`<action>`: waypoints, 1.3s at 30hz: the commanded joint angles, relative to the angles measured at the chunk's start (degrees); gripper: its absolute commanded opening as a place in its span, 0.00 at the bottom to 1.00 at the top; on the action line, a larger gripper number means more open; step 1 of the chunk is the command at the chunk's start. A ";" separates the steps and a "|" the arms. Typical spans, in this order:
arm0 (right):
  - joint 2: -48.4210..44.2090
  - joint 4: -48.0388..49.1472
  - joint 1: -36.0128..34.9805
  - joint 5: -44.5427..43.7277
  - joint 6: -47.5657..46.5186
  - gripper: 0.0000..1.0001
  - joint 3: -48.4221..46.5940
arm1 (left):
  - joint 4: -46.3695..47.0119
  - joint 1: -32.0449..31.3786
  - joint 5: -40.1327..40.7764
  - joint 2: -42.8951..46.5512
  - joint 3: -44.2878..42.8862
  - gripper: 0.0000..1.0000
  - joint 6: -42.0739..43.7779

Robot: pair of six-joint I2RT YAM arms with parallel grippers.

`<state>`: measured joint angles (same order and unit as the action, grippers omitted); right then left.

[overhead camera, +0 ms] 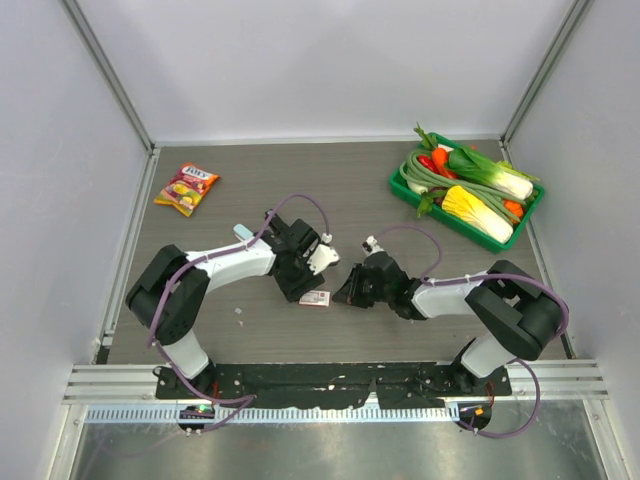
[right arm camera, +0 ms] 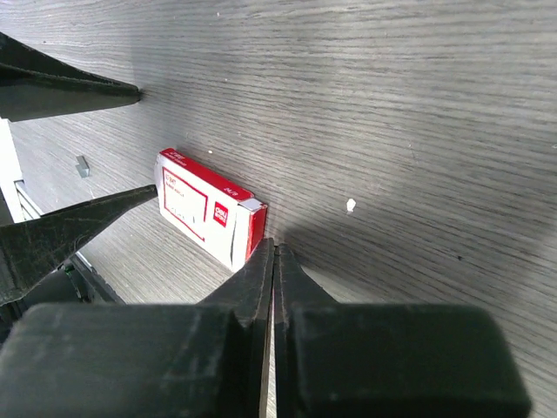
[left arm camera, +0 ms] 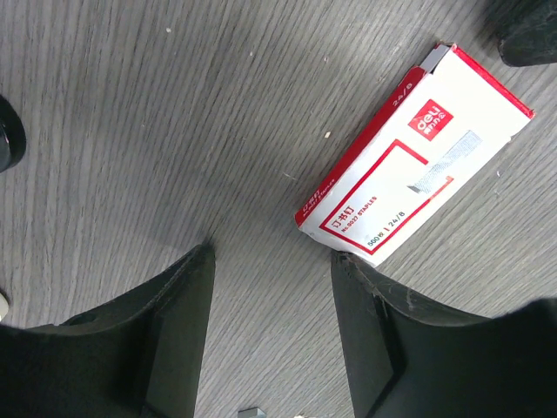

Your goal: Unload the staples from the stapler

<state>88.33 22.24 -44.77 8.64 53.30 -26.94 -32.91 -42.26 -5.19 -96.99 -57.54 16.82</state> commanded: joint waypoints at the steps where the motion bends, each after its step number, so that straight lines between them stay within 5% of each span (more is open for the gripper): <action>1: -0.54 -1.76 0.21 -1.53 -0.57 0.04 -1.27 | 2.67 -0.46 -2.19 -1.09 0.85 0.59 -0.82; 30: 1.49 2.11 -2.86 -3.81 4.18 0.01 -3.56 | 4.08 -1.60 -9.75 -4.70 -4.34 0.59 -5.22; 36: -3.42 -10.26 -2.43 -10.29 -1.08 0.14 -6.71 | 1.37 -1.42 -6.51 -0.67 -3.81 0.67 -3.73; 39: -7.38 -16.60 -1.29 -12.50 -4.60 0.32 -8.12 | -1.79 -0.72 -4.57 2.76 -4.77 0.79 -2.67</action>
<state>86.72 14.13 -46.50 0.97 53.56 -31.09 -35.07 -42.85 -7.77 -98.98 -61.06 13.98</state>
